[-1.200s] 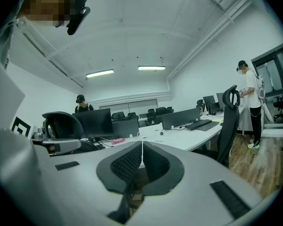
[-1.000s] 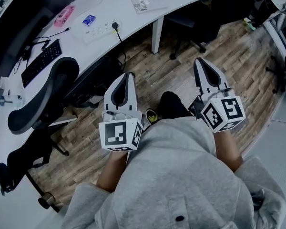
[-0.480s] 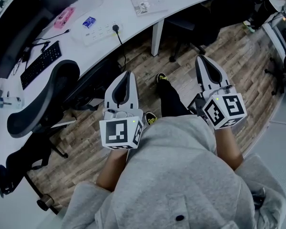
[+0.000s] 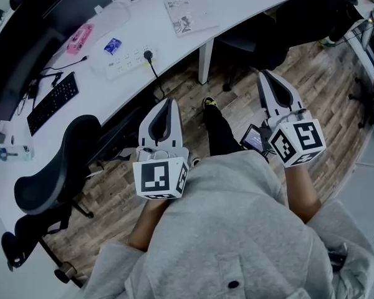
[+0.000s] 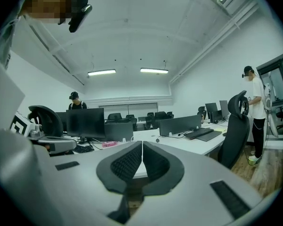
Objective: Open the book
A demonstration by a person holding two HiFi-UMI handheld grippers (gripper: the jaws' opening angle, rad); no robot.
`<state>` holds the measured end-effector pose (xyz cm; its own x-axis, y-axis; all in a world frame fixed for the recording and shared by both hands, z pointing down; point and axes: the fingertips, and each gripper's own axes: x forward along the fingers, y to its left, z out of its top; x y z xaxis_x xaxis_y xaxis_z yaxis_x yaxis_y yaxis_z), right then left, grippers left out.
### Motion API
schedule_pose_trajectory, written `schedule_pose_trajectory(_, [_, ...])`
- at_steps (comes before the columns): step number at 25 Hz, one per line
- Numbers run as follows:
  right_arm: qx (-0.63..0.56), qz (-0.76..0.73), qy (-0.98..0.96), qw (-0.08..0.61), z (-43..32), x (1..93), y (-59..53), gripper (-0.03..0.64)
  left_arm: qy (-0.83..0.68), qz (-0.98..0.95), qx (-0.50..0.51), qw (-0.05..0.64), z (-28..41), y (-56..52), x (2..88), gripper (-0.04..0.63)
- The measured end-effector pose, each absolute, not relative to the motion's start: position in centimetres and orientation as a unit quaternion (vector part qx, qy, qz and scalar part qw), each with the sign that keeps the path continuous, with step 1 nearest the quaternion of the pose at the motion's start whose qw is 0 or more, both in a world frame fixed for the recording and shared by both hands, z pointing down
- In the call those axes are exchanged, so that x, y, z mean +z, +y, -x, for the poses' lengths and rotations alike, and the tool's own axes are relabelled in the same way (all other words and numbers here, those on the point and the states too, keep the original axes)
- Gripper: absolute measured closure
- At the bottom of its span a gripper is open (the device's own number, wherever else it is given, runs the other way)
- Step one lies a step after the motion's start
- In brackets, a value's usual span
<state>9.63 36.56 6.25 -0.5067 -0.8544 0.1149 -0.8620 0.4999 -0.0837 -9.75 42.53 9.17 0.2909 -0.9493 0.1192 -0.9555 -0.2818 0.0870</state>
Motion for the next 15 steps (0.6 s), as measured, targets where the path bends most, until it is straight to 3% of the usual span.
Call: schedule_pose_trajectory(15, [0.112, -0.49, -0.862, 0.057, -8.8, 11.4, 18.5, 0.588, -0.595, -0.794, 0.057, 0.111, 9.6, 23.8, 14.3, 0.586])
